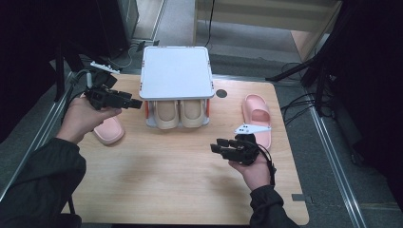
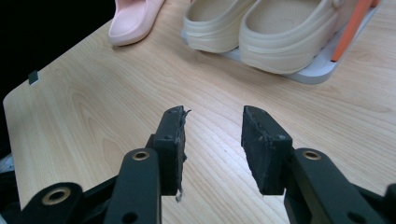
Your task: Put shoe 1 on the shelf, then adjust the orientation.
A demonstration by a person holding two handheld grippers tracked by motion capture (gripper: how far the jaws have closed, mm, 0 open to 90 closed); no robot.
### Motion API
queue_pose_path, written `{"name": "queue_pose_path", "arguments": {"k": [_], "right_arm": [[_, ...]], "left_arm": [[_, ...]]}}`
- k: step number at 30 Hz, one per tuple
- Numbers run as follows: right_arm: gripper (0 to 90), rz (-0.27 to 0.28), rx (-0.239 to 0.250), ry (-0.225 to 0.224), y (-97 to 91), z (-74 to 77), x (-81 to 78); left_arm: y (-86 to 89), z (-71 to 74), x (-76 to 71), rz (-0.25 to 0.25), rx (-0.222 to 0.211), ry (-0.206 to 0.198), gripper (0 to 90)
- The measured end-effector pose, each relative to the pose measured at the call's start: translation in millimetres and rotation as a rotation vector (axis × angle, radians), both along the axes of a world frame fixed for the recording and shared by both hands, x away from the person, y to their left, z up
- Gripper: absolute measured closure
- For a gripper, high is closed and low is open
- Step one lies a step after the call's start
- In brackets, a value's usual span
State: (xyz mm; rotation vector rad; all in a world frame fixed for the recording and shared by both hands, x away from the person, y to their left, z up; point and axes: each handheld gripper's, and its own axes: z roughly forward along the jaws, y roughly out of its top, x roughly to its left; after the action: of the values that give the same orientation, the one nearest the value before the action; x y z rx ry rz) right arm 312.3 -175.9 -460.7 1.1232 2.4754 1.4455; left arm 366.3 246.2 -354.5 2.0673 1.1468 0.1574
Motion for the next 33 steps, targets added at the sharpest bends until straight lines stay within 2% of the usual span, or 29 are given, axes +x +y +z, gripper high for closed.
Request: {"name": "queue_pose_path", "arguments": {"k": [3, 7, 10, 16, 17, 18, 20, 21, 26, 30, 33], "right_arm": [[60.4, 0.002, 0.000, -0.004, -2.2, 0.1, 1.3], [58.8, 0.011, -0.023, -0.020, -5.1, -1.1, 2.0], [57.9, 0.014, -0.015, -0.020, -6.1, -1.3, 3.5], [57.8, 0.021, -0.024, -0.014, -4.6, -3.2, 9.6], [57.8, 0.026, -0.023, -0.017, -3.9, -3.6, 10.3], [57.8, 0.026, -0.023, -0.017, -3.9, -3.6, 10.3], [57.1, 0.033, -0.042, -0.019, -2.2, -4.9, 11.9], [57.1, 0.035, -0.049, -0.019, -1.7, -5.6, 12.6], [57.0, 0.047, -0.065, -0.008, -0.1, -8.0, 13.6], [56.9, 0.052, -0.070, -0.014, 0.2, -8.2, 13.4], [56.9, 0.049, -0.070, -0.015, 0.2, -8.1, 13.8]], "left_arm": [[4.0, -3.1, -5.4, 0.000, 0.010, -0.003, 40.9], [10.9, -12.7, -15.7, 0.018, 0.026, -0.002, 44.3], [15.5, -22.6, -19.5, 0.023, 0.007, 0.002, 46.0], [24.6, -43.3, -23.5, 0.054, 0.002, 0.013, 48.2], [26.6, -47.8, -24.2, 0.055, -0.001, 0.032, 50.5], [26.6, -47.8, -24.2, 0.055, -0.001, 0.032, 56.7], [27.5, -53.5, -24.7, 0.058, 0.001, 0.054, 58.8], [27.6, -57.3, -25.6, 0.066, 0.012, 0.053, 61.0], [35.5, -73.0, -26.8, 0.104, -0.005, 0.056, 68.9], [40.5, -84.1, -27.0, 0.115, 0.011, 0.063, 74.4], [45.0, -93.7, -27.7, 0.131, -0.002, 0.072, 80.0]]}}
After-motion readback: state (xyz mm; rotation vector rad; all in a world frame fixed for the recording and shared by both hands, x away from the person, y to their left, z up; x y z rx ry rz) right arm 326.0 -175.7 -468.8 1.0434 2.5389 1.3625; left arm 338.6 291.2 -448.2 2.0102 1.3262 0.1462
